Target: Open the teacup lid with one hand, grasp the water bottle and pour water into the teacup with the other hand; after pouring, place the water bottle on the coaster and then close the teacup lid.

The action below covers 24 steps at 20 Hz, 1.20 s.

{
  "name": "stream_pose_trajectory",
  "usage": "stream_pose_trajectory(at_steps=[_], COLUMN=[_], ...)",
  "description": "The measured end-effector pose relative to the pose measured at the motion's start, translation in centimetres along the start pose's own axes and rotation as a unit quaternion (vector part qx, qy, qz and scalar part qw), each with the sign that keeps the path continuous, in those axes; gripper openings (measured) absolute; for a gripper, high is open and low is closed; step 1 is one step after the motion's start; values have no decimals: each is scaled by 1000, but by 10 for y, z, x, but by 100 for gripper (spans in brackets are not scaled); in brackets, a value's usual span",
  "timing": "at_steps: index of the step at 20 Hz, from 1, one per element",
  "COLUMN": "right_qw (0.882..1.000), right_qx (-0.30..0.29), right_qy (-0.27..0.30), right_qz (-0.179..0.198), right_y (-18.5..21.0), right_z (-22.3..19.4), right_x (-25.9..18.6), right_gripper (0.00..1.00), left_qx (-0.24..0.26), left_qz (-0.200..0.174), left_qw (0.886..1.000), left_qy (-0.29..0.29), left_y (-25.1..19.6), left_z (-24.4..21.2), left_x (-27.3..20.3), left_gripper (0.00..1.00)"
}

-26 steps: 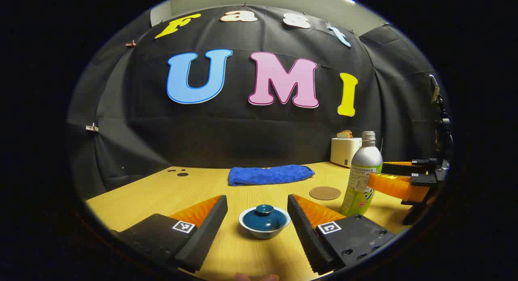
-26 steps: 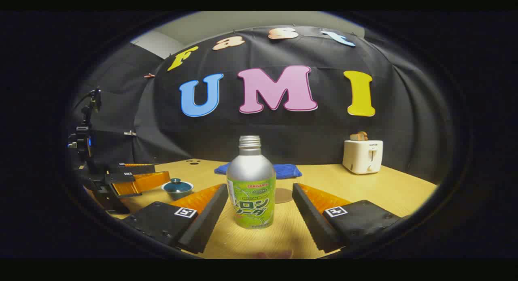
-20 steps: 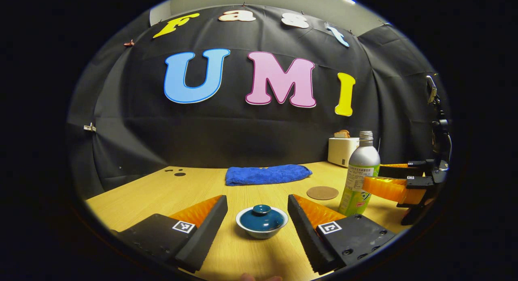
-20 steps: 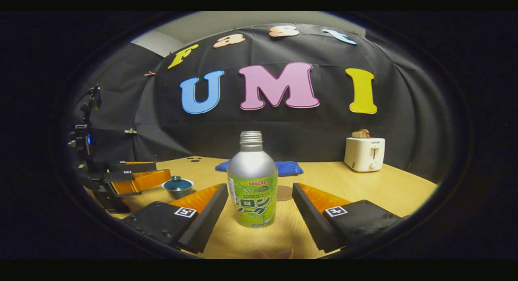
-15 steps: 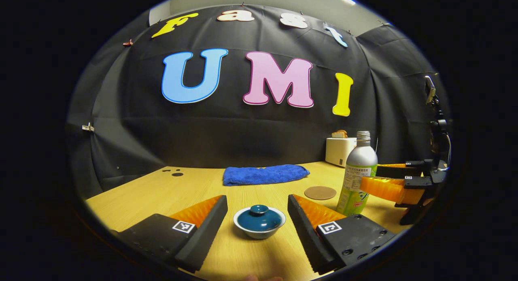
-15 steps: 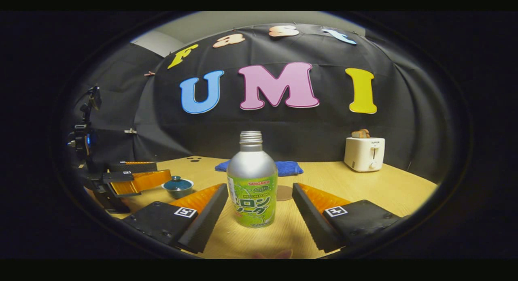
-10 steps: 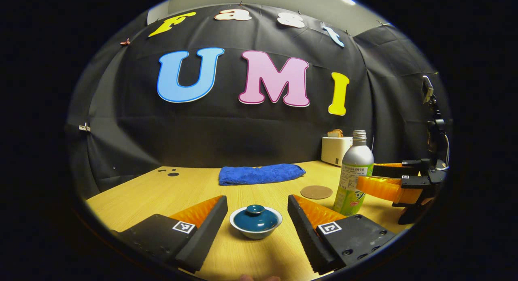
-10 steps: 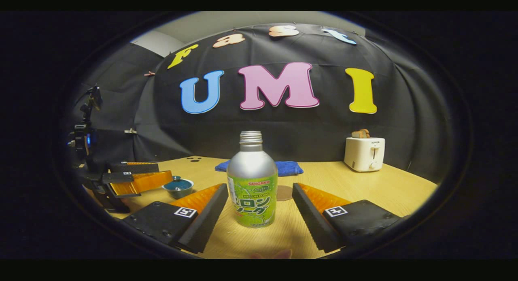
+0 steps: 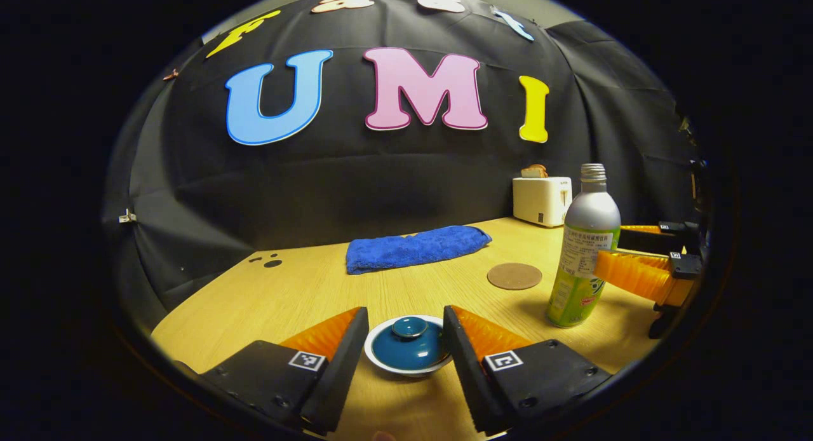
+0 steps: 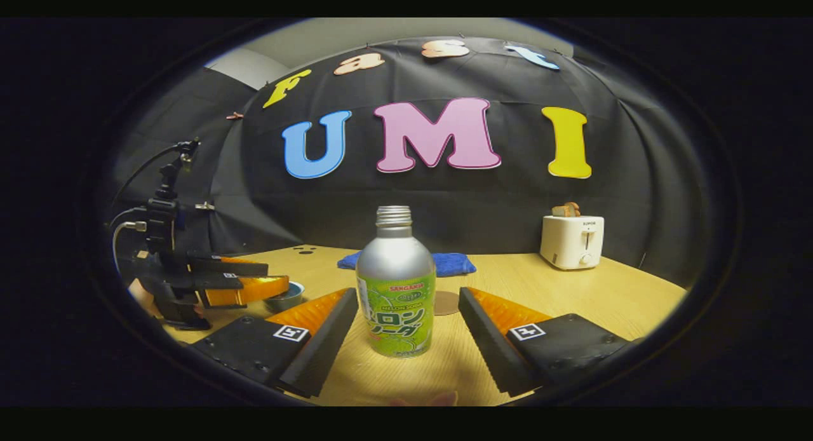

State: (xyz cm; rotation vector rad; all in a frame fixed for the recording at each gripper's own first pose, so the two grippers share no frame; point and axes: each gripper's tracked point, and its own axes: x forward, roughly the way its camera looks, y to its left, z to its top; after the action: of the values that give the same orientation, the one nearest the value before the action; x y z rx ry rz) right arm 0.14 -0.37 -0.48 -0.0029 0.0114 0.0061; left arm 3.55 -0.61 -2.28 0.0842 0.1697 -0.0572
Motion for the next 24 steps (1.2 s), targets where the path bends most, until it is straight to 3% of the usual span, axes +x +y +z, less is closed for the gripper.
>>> stream_pose_trajectory(at_steps=[4, 7, 10, 16, 24], right_qw=[1000, 1000, 1000, 1000, 1000], right_qx=[0, 0, 0, 0, 0], right_qy=[0, 0, 0, 0, 2], right_qz=[3, 3, 4, 4, 13], right_y=[1, 1, 1, 1, 4], right_z=[0, 0, -1, -1, -2], right_x=[0, 0, 0, 0, 3], right_gripper=[98, 98, 99, 98, 99], left_qx=[-4, 3, 3, -28, -92], left_qz=[-7, -14, -12, -9, 51], left_qw=[1000, 1000, 1000, 999, 990], left_qy=[0, 3, 3, -31, -93], left_y=[-2, -6, -5, -2, 32], left_z=[-1, -1, 0, 10, 21], left_x=[3, 7, 8, 0, -44], left_gripper=[61, 55, 36, 33, 34])
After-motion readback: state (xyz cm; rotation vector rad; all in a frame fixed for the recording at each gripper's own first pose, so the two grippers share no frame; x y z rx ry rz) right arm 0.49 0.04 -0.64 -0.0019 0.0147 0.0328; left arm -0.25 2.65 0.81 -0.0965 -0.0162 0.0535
